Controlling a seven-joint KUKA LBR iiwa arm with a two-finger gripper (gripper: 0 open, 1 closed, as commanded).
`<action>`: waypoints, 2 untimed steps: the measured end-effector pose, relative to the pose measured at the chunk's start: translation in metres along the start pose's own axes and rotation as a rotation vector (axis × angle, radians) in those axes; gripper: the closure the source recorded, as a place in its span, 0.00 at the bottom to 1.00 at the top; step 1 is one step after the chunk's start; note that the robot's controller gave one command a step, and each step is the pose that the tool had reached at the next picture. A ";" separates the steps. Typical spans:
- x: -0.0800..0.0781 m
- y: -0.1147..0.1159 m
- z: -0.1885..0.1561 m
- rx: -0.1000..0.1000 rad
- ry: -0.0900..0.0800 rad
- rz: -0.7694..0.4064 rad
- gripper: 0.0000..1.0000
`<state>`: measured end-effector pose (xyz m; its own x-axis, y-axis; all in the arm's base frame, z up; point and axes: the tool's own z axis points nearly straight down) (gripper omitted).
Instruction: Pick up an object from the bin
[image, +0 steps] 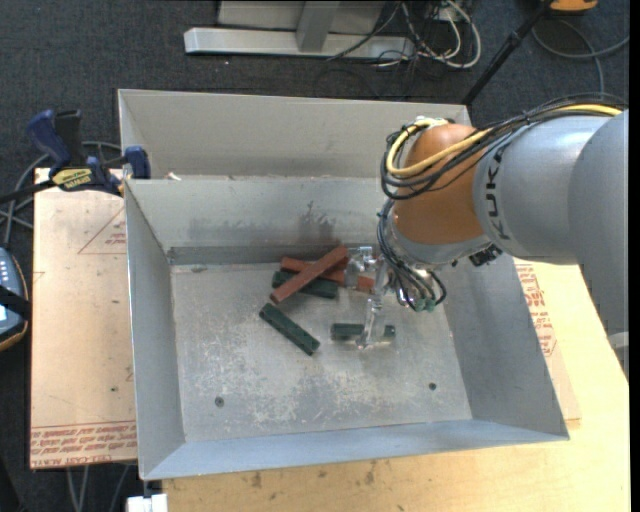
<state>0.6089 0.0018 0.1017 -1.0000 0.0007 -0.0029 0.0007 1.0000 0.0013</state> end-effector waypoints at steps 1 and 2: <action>0.013 -0.011 0.002 0.000 0.003 0.115 0.00; 0.015 -0.013 0.031 -0.001 -0.001 0.256 0.00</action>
Offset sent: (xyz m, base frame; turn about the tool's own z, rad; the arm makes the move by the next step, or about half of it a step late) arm -0.0134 -0.0118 -0.0017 0.1169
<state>0.5945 -0.0110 0.0711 -0.9672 0.2541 -0.0038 0.2541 0.9672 0.0032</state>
